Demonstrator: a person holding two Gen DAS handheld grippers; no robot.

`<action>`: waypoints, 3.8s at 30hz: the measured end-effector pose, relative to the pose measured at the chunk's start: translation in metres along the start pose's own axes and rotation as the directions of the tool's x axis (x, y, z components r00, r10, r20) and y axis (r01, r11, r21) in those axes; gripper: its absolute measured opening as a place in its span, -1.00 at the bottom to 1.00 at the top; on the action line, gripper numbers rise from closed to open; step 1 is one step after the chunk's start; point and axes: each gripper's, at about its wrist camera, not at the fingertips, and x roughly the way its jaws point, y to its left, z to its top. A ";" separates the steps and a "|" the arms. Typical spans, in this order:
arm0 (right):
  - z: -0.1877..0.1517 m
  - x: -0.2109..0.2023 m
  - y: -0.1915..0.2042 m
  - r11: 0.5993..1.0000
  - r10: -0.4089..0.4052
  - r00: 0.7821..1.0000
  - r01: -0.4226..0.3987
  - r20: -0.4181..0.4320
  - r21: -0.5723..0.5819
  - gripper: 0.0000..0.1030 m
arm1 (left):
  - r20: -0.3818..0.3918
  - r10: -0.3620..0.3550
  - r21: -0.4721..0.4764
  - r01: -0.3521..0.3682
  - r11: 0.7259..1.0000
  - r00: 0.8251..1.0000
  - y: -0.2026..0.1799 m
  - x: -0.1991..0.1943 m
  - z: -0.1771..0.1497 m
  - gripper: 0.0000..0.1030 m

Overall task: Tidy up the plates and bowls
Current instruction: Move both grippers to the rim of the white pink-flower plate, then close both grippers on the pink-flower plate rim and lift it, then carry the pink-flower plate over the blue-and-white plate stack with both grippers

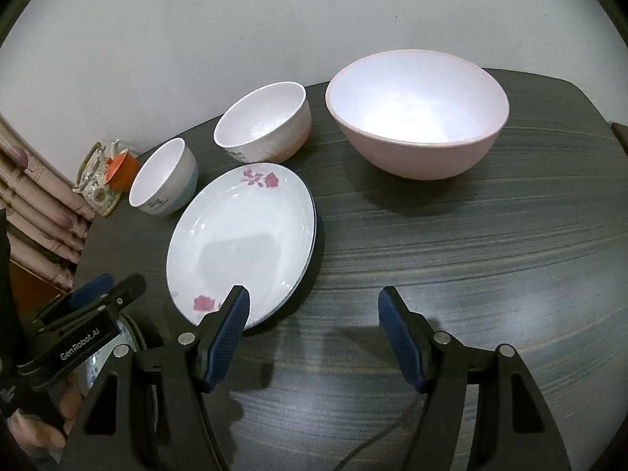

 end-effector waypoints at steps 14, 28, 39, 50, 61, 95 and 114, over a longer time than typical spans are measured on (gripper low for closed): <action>0.030 0.038 -0.002 0.999 0.037 0.998 -0.037 -0.055 0.005 -0.02 | -0.092 -0.104 -0.089 0.096 0.991 0.990 0.011 0.051 0.028 0.10; 0.043 0.067 -0.012 0.997 0.073 0.993 -0.073 -0.093 0.004 -0.35 | -0.115 -0.179 -0.134 0.163 0.977 0.977 0.021 0.080 0.043 0.10; 0.043 0.080 -0.009 0.996 0.083 0.990 -0.084 -0.113 -0.007 -0.38 | -0.140 -0.208 -0.138 0.189 0.972 0.968 0.021 0.094 0.042 -0.18; 0.044 0.086 -0.008 0.996 0.083 0.986 -0.087 -0.144 -0.019 -0.77 | -0.158 -0.247 -0.159 0.222 0.962 0.956 0.018 0.103 0.045 -0.60; 0.025 0.074 -0.009 0.998 0.059 0.983 -0.062 -0.175 -0.007 -0.74 | -0.193 -0.247 -0.144 0.222 0.964 0.950 -0.002 0.098 0.032 -0.60; -0.077 0.029 0.005 0.999 0.026 0.959 -0.019 -0.283 0.026 -0.70 | -0.311 -0.266 -0.106 0.245 0.964 0.912 -0.061 0.056 -0.072 -0.60; -0.098 0.018 0.006 1.000 0.002 0.957 0.007 -0.291 0.029 -0.67 | -0.290 -0.286 -0.086 0.273 0.958 0.913 -0.046 0.035 -0.093 -0.60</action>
